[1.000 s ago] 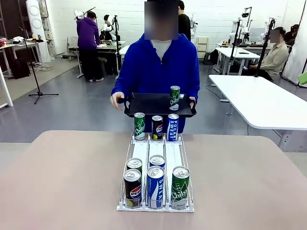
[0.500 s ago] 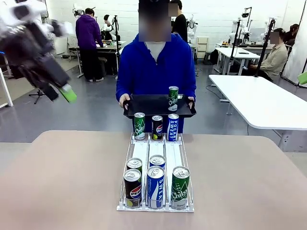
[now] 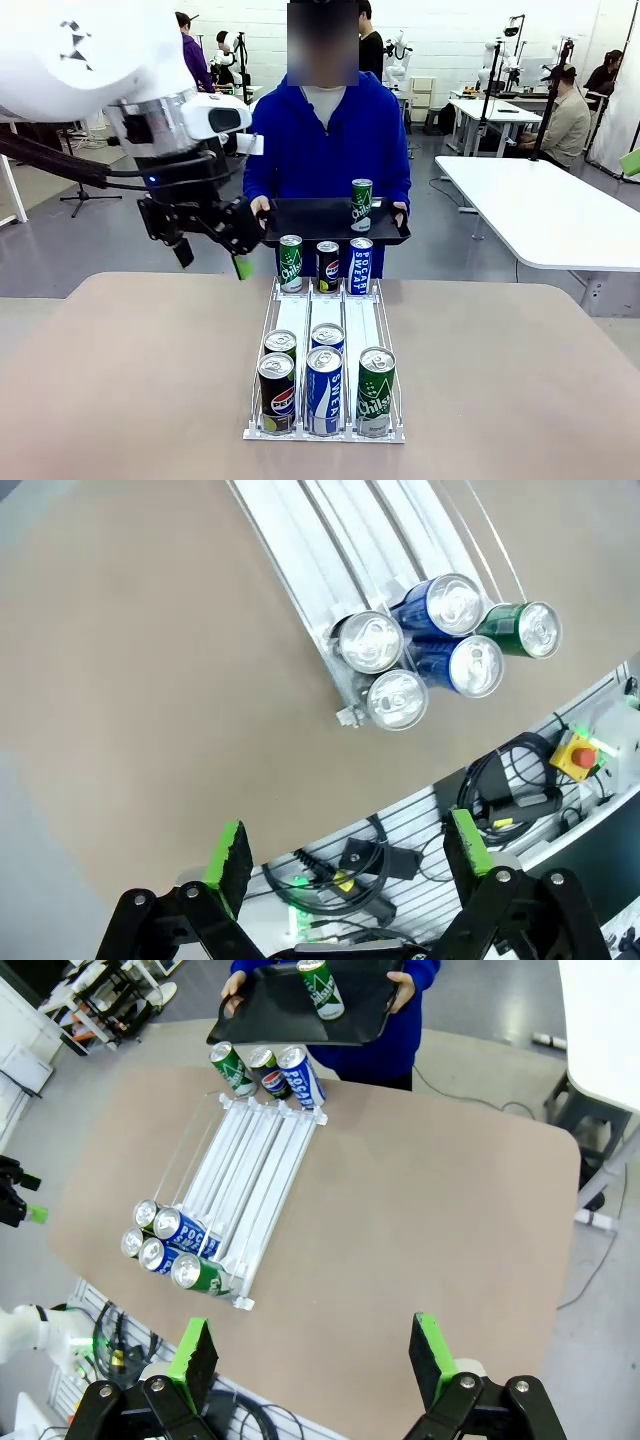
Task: Retrieve and hand over the desired beverage to the person.
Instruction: Pick up another can of the same type that the person held from the Automatic Can Dispenser.
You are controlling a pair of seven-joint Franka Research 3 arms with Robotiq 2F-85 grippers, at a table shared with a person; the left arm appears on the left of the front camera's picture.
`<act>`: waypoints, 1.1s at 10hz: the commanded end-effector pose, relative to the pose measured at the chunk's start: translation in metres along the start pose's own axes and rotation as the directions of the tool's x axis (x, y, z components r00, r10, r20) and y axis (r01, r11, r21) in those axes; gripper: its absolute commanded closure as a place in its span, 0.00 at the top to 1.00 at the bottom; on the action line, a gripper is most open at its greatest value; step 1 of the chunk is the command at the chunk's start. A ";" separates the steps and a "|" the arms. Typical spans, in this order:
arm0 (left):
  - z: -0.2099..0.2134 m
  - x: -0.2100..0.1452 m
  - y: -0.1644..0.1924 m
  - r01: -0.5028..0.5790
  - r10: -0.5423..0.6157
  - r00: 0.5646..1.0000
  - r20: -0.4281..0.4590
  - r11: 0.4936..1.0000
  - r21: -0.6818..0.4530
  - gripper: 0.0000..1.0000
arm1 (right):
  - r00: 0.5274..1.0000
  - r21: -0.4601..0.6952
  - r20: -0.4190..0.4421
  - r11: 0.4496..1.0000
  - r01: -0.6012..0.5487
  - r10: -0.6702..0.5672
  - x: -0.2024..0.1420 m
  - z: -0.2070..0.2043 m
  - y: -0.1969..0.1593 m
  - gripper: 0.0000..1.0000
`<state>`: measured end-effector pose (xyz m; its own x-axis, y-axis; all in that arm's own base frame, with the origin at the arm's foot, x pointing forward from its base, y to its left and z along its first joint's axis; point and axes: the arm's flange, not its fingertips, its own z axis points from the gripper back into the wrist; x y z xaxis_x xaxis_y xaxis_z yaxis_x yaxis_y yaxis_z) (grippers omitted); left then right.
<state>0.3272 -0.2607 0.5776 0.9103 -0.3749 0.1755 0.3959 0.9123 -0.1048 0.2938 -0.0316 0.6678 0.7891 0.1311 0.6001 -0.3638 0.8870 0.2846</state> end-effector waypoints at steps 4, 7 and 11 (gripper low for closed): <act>0.000 0.000 0.000 0.000 0.000 1.000 0.000 1.000 0.000 1.00 | 1.000 0.001 -0.017 1.000 0.000 0.000 0.004 0.001 0.000 1.00; 0.000 0.000 0.000 0.000 0.000 1.000 0.000 1.000 0.000 1.00 | 1.000 0.001 -0.017 1.000 0.000 0.000 0.004 0.001 0.000 1.00; -0.033 0.005 -0.026 -0.207 0.209 0.978 -0.009 0.975 0.081 1.00 | 1.000 0.001 -0.017 1.000 0.000 0.000 0.004 0.001 0.000 1.00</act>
<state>0.3265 -0.2742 0.5635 0.9496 -0.2770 0.1470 0.2937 0.9498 -0.1078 0.2938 -0.0316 0.6678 0.7891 0.1311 0.6001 -0.3638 0.8869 0.2846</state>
